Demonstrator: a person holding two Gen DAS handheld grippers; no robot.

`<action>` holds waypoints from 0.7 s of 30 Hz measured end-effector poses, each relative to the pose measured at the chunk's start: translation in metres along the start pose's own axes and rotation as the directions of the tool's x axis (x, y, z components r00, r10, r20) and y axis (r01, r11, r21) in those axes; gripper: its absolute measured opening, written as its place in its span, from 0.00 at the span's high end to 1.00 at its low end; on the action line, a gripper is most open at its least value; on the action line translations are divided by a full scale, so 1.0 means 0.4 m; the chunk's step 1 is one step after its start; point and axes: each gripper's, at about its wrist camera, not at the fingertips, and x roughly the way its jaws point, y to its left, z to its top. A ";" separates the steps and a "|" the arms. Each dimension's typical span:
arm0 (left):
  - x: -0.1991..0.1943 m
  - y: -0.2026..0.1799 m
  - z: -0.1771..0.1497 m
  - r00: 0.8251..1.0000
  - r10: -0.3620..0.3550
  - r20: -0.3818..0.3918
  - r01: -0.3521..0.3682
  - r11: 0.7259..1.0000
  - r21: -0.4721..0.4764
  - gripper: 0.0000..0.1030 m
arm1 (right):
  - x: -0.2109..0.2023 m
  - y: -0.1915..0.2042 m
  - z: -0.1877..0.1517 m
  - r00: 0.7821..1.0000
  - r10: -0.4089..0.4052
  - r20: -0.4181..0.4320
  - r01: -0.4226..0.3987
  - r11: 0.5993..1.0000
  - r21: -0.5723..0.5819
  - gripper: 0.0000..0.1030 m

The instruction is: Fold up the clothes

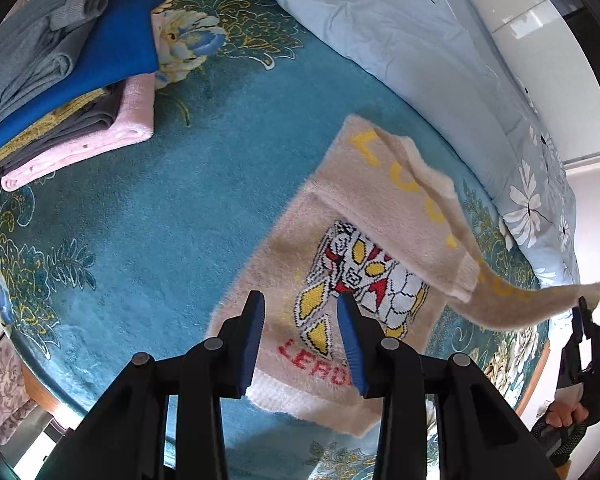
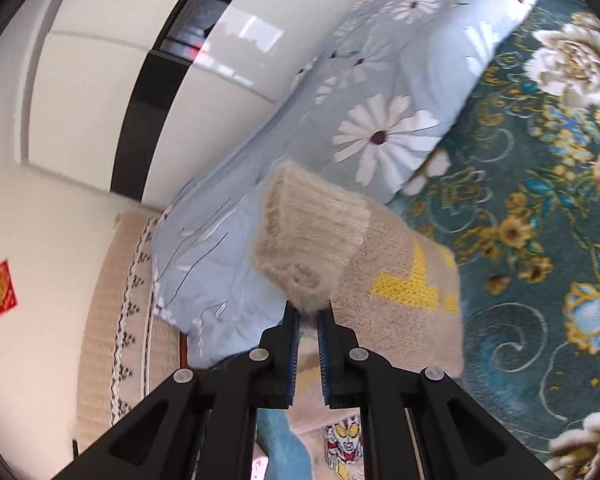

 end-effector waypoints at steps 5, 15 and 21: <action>0.001 0.110 0.026 1.000 0.010 0.001 -0.010 0.997 -0.075 0.63 | 0.188 0.131 -0.126 0.985 0.027 -0.170 -0.045 0.993 -0.105 0.90; 0.034 0.286 0.018 0.997 0.066 -0.041 -0.072 0.983 -0.167 0.63 | 0.577 0.135 -0.408 0.873 -0.175 -0.455 0.077 0.971 -0.226 0.91; 0.068 0.322 0.003 0.994 0.076 -0.082 -0.090 0.980 -0.180 0.63 | 0.707 0.117 -0.503 0.802 -0.273 -0.531 0.134 0.949 -0.286 0.89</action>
